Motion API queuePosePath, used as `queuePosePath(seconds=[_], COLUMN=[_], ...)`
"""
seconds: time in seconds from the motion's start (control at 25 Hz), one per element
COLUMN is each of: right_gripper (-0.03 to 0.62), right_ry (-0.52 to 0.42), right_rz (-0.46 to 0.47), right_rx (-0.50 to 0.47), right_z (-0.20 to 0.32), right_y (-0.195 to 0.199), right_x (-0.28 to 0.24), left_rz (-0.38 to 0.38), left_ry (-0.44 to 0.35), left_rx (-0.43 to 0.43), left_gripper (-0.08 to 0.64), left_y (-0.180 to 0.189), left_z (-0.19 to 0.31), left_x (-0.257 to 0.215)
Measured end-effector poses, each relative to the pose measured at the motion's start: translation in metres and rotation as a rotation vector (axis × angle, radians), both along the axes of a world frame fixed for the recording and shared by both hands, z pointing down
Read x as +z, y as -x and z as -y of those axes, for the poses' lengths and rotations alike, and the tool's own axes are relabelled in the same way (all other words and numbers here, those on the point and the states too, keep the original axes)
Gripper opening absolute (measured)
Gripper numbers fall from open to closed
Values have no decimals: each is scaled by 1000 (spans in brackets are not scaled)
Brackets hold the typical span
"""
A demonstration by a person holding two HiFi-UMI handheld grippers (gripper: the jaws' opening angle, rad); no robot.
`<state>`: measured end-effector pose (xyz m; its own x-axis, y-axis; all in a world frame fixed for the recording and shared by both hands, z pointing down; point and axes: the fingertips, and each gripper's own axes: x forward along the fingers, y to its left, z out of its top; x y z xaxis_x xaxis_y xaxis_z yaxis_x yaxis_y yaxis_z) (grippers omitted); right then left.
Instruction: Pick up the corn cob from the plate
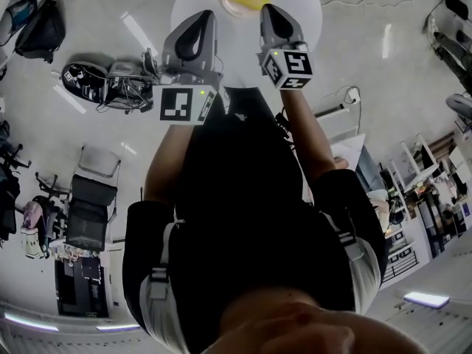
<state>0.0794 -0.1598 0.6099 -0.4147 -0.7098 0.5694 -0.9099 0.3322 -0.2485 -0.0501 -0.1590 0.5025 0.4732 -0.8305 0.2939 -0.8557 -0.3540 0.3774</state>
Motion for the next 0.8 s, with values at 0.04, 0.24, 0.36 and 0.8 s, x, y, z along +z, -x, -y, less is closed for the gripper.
queuePosePath(seconds=[0.04, 0.24, 0.36, 0.8], right_gripper=[9, 48, 57, 101], right_ry=[4, 33, 54, 119], right_rz=[-2, -1, -12, -90], right_rx=[0, -11, -17, -91], right_z=[0, 0, 2, 2], right_y=[0, -1, 1, 2], right_x=[3, 16, 28, 63], left_rz=[-3, -13, -17, -20], left_ry=[3, 16, 18, 32], left_rx=[0, 6, 9, 12], left_gripper=[0, 0, 0, 0], left_y=[0, -5, -5, -4], left_z=[1, 3, 5, 12], left_x=[1, 4, 8, 19])
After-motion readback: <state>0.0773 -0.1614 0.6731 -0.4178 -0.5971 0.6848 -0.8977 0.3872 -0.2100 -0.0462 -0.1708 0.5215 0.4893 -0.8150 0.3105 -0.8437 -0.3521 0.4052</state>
